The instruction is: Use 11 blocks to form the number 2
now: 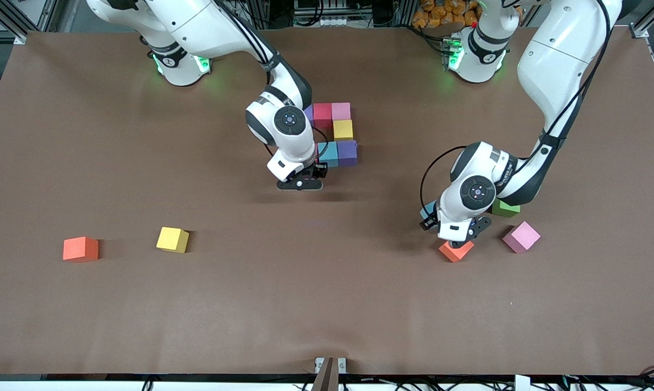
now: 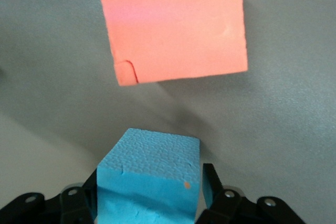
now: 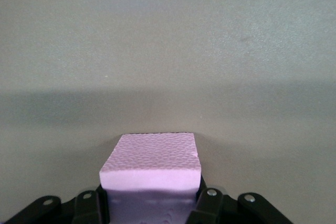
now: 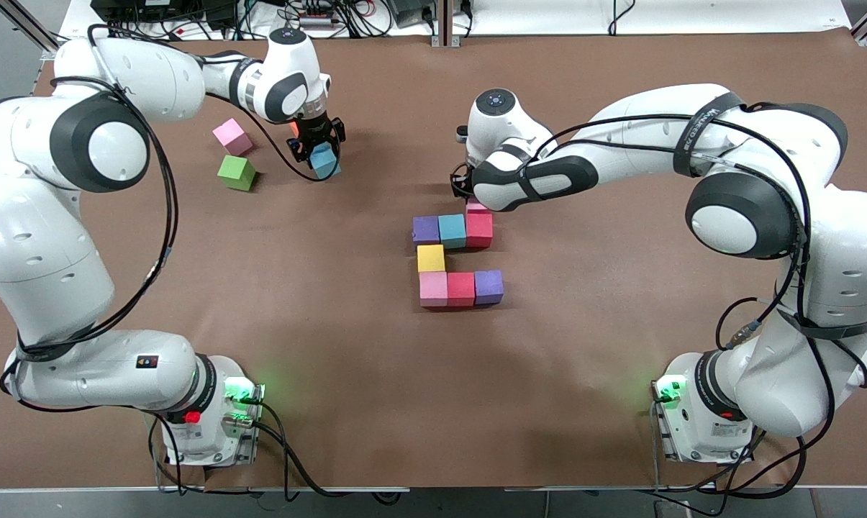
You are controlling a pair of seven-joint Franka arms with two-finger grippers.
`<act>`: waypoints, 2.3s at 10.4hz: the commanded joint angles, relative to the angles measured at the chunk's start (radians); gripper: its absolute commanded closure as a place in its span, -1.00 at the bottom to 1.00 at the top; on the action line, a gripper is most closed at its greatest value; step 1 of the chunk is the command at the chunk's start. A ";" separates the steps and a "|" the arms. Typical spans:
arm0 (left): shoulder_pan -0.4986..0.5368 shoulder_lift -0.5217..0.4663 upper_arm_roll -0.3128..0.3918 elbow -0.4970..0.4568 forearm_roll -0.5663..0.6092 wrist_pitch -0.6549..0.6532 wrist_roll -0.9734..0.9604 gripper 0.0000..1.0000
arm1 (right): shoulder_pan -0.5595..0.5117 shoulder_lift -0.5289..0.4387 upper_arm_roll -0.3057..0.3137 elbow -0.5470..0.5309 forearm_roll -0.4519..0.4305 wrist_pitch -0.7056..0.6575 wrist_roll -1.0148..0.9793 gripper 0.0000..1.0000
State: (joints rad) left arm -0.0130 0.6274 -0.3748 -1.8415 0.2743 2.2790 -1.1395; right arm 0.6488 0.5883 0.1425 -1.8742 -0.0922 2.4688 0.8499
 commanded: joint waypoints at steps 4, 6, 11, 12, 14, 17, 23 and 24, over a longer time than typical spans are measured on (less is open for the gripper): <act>-0.054 -0.011 -0.021 0.028 0.025 0.010 -0.005 -0.32 | 0.011 -0.028 0.008 -0.048 -0.001 0.004 0.021 1.00; -0.108 -0.018 -0.023 0.050 0.026 0.004 0.003 -0.28 | 0.011 -0.027 0.008 -0.048 0.000 0.004 0.021 1.00; -0.217 -0.026 -0.038 0.107 0.008 -0.036 0.000 -0.21 | 0.009 -0.027 0.008 -0.046 0.000 -0.004 0.018 -1.00; -0.238 -0.023 -0.038 0.120 0.008 -0.036 0.000 -0.21 | 0.009 -0.027 0.008 -0.045 0.000 -0.004 0.018 -1.00; -0.280 -0.008 -0.036 0.151 0.008 -0.036 -0.006 -0.18 | -0.003 -0.056 0.009 -0.042 0.000 -0.005 0.008 -1.00; -0.301 0.026 -0.036 0.209 0.005 -0.038 0.000 -0.15 | -0.031 -0.096 0.012 0.012 0.002 -0.118 0.005 -1.00; -0.392 0.121 -0.023 0.419 -0.073 -0.173 -0.006 -0.15 | -0.329 -0.130 0.137 0.036 0.000 -0.195 -0.141 -1.00; -0.400 0.133 -0.024 0.442 -0.073 -0.174 -0.006 -0.15 | -0.378 -0.125 0.135 0.053 -0.001 -0.212 -0.143 -1.00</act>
State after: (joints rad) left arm -0.3878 0.7214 -0.4117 -1.4791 0.2210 2.1414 -1.1454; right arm 0.3382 0.4762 0.2512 -1.8346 -0.0919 2.2929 0.7171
